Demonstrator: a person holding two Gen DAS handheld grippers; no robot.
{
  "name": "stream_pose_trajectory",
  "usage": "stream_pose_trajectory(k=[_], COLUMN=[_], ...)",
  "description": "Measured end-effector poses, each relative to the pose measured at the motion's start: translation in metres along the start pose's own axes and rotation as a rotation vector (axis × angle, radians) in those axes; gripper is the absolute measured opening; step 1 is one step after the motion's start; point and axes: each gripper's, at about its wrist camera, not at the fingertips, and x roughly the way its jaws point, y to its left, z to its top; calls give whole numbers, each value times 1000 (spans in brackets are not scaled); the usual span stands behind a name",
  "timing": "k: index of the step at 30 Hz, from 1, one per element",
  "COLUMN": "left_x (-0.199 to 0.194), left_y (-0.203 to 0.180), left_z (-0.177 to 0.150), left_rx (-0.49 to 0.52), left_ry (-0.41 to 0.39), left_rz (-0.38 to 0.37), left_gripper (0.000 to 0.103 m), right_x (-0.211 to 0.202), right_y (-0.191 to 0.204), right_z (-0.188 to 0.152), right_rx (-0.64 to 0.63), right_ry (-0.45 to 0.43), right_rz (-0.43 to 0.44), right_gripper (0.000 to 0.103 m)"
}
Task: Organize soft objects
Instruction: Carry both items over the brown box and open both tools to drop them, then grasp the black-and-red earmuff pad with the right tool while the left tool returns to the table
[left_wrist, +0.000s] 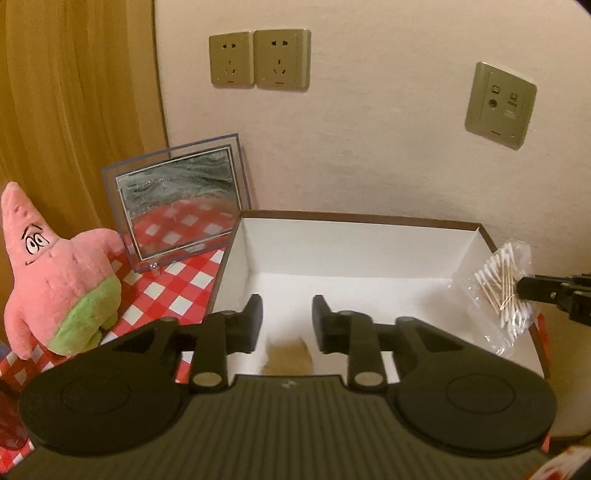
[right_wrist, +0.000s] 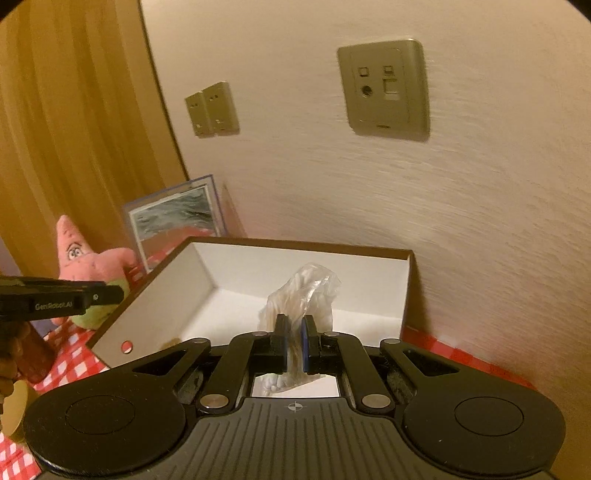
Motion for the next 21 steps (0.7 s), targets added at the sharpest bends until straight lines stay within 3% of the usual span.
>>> stream_pose_trajectory(k=[8,10,14,21], left_x=[-6,-14,-37,-78], left_y=[7,8,10,11], left_z=[-5,-9,-21,-46], left_rx=[-19,-32,-65,-89], left_ry=[20,23,15,23], left_rz=[7,6,1,9], left_gripper=[31,34,35,35], right_x=[6,3,-9,-42], right_y=[-4,-4,-5,-3], right_z=[7,8,5,-7], right_rx=[34,29,20,7], right_ry=[0,-2,-15,-33], right_rz=[19,16,24,52], right_gripper=[7,12,44,48])
